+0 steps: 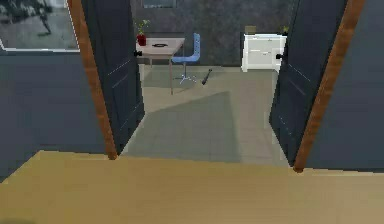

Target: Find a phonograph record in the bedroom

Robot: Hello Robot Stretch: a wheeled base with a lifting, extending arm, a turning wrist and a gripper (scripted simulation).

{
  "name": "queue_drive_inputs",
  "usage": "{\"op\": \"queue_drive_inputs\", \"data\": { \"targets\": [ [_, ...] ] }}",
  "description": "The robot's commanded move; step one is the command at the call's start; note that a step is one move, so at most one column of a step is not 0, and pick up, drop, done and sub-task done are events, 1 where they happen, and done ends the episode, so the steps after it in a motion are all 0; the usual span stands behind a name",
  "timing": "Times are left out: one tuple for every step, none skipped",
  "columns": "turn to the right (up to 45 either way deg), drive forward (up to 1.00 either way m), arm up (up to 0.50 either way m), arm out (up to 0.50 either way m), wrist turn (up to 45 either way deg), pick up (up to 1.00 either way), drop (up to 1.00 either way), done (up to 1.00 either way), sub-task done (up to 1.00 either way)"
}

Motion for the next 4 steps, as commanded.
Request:
{"op": "queue_drive_inputs", "data": {
  "targets": [
    [0.0,1.0,0.0,0.0,0.0,0.0,0.0,0.0,0.0],
    [3.0,0.0,0.0,0.0,0.0,0.0,0.0,0.0,0.0],
    [0.0,1.0,0.0,0.0,0.0,0.0,0.0,0.0,0.0],
    [0.0,1.0,0.0,0.0,0.0,0.0,0.0,0.0,0.0]
  ]
}}
